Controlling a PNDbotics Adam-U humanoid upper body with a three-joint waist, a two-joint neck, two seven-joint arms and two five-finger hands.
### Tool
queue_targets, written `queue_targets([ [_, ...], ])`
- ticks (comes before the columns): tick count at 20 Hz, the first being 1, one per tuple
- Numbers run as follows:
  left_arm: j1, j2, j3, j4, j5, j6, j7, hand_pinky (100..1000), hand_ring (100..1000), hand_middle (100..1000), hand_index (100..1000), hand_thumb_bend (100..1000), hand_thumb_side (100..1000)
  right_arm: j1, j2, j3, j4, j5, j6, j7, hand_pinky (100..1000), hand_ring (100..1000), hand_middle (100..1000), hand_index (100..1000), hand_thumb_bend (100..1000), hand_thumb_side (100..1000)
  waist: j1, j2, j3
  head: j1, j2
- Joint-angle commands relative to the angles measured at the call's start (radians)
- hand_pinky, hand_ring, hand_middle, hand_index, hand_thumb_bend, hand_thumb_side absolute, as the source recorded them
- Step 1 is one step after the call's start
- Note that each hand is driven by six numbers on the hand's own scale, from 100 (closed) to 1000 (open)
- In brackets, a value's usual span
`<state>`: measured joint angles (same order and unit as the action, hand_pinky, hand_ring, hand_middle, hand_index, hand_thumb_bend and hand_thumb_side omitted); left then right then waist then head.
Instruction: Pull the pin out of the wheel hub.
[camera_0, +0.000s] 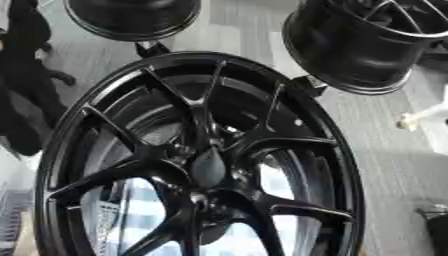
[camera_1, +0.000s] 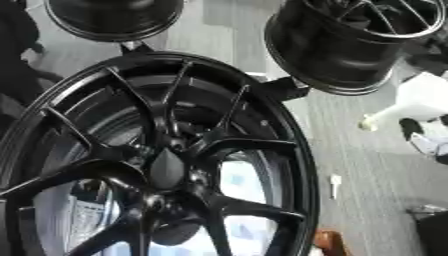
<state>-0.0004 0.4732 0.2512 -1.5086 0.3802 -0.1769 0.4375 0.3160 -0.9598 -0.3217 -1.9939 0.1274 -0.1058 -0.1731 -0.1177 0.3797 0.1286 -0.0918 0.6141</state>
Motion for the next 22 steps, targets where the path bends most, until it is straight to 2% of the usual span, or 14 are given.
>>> queue_targets([
  [1, 0.003, 0.015, 0.016, -0.011, -0.002, -0.002, 0.008, 905, 716, 615, 802, 100, 905, 0.064, 0.116, -0.098, -0.006, 0.144, 0.034, -0.041, 873, 747, 686, 756, 303, 122, 0.007, -0.011, -0.006, 0.007, -0.005],
  [2, 0.003, 0.014, 0.017, -0.01, -0.002, -0.002, 0.009, 905, 716, 614, 801, 100, 906, 0.093, 0.155, -0.117, -0.006, 0.206, 0.083, -0.002, 919, 867, 811, 834, 407, 104, 0.008, -0.01, -0.009, 0.009, -0.004],
  [4, 0.004, 0.013, 0.018, -0.009, -0.001, -0.002, 0.011, 905, 716, 614, 801, 100, 908, 0.133, 0.215, -0.149, -0.006, 0.329, 0.21, 0.107, 965, 957, 869, 865, 414, 123, 0.01, -0.009, -0.015, 0.011, -0.001],
  [5, 0.004, 0.012, 0.018, -0.008, -0.001, -0.001, 0.011, 905, 716, 614, 801, 100, 910, 0.141, 0.235, -0.159, -0.006, 0.382, 0.271, 0.158, 968, 970, 873, 870, 445, 100, 0.011, -0.009, -0.017, 0.01, 0.0],
  [6, 0.004, 0.011, 0.017, -0.007, 0.0, 0.0, 0.011, 905, 717, 614, 801, 100, 912, 0.145, 0.252, -0.164, -0.006, 0.42, 0.317, 0.199, 966, 970, 875, 869, 421, 163, 0.012, -0.009, -0.019, 0.009, 0.001],
  [9, 0.004, 0.01, 0.015, -0.003, 0.001, 0.002, 0.011, 905, 717, 615, 801, 100, 912, 0.143, 0.286, -0.172, -0.006, 0.463, 0.378, 0.263, 956, 957, 866, 861, 422, 156, 0.015, -0.01, -0.025, 0.011, 0.004],
  [12, 0.007, 0.01, 0.016, -0.002, 0.0, 0.002, 0.011, 906, 717, 614, 801, 100, 910, 0.139, 0.302, -0.179, -0.006, 0.453, 0.381, 0.262, 939, 931, 854, 856, 408, 133, 0.018, -0.011, -0.028, 0.014, 0.009],
  [15, 0.008, 0.008, 0.016, 0.0, 0.0, 0.002, 0.012, 906, 718, 615, 801, 100, 913, 0.13, 0.305, -0.185, -0.006, 0.427, 0.368, 0.231, 924, 895, 826, 841, 343, 106, 0.019, -0.011, -0.03, 0.016, 0.012],
  [16, 0.009, 0.008, 0.016, 0.0, 0.0, 0.002, 0.012, 906, 718, 615, 801, 100, 912, 0.123, 0.304, -0.187, -0.006, 0.416, 0.361, 0.206, 897, 819, 773, 813, 226, 100, 0.02, -0.012, -0.03, 0.016, 0.013],
  [17, 0.009, 0.008, 0.015, 0.0, 0.0, 0.002, 0.011, 906, 718, 615, 801, 100, 912, 0.116, 0.303, -0.189, -0.006, 0.402, 0.354, 0.171, 891, 800, 760, 806, 195, 100, 0.02, -0.013, -0.031, 0.016, 0.013],
  [18, 0.009, 0.008, 0.015, 0.0, 0.0, 0.002, 0.011, 906, 718, 614, 801, 100, 912, 0.108, 0.302, -0.189, -0.006, 0.383, 0.345, 0.129, 861, 725, 710, 785, 100, 100, 0.021, -0.013, -0.031, 0.016, 0.014],
  [20, 0.009, 0.007, 0.014, 0.0, 0.0, 0.002, 0.01, 906, 718, 615, 801, 100, 912, 0.088, 0.297, -0.18, -0.006, 0.322, 0.308, 0.011, 813, 640, 660, 768, 100, 100, 0.023, -0.014, -0.032, 0.016, 0.015],
  [22, 0.008, 0.007, 0.012, 0.0, 0.0, 0.003, 0.008, 906, 718, 615, 801, 100, 911, 0.067, 0.291, -0.157, -0.006, 0.248, 0.233, -0.132, 788, 615, 645, 762, 100, 100, 0.025, -0.015, -0.032, 0.015, 0.015],
])
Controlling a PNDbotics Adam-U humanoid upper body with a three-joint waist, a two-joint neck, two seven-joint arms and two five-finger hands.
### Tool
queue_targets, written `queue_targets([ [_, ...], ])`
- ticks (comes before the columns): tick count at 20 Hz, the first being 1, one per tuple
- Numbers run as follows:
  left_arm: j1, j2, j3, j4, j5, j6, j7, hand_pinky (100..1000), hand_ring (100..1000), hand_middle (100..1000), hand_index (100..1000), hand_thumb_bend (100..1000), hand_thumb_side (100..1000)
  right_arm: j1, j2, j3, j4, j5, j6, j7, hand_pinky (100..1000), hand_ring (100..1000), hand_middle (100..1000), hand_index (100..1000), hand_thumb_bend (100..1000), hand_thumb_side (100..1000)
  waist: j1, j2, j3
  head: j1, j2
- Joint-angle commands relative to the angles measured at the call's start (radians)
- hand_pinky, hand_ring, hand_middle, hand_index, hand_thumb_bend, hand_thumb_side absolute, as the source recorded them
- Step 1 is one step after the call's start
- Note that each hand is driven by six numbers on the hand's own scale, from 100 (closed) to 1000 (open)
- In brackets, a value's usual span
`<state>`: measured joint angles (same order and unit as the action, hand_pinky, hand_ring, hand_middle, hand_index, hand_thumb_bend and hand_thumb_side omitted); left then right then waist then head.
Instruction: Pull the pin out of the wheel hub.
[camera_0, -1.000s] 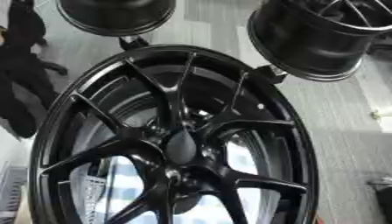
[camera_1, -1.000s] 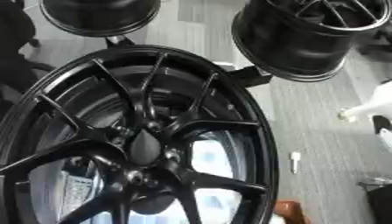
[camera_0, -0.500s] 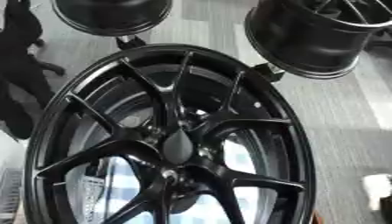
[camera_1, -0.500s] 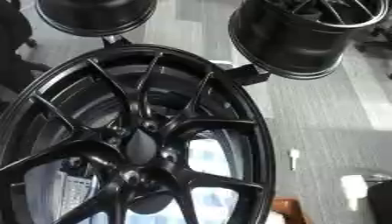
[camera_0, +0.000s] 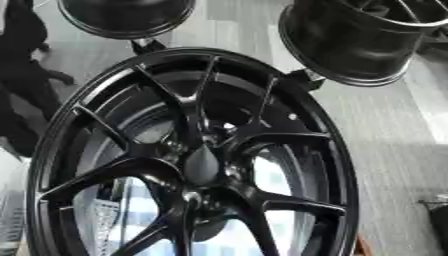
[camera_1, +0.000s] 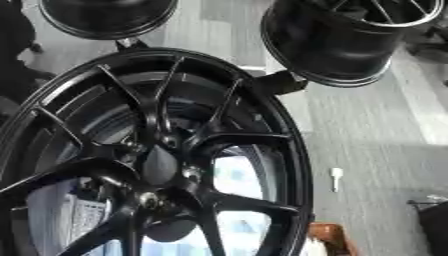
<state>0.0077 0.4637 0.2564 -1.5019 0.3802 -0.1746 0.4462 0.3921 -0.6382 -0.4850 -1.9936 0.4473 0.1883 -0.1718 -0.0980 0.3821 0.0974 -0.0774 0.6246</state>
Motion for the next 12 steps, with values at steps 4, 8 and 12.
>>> queue_targets([
  [4, -0.001, 0.015, 0.003, -0.009, -0.001, 0.001, -0.006, 907, 718, 614, 801, 100, 907, -0.039, -0.044, 0.083, -0.006, -0.163, -0.256, -0.315, 762, 593, 621, 753, 100, 100, 0.011, -0.018, 0.003, 0.001, 0.008],
  [8, -0.002, 0.013, 0.0, -0.012, -0.001, 0.001, -0.008, 907, 718, 614, 801, 100, 903, -0.066, -0.051, 0.158, -0.006, -0.128, -0.349, -0.387, 767, 572, 604, 739, 100, 100, 0.017, -0.018, 0.006, -0.002, 0.011],
  [12, -0.005, 0.011, -0.003, -0.015, -0.001, 0.002, -0.012, 907, 719, 614, 801, 100, 900, -0.09, -0.051, 0.251, -0.006, -0.031, -0.368, -0.445, 775, 563, 594, 728, 100, 100, 0.023, -0.015, 0.011, -0.008, 0.007],
])
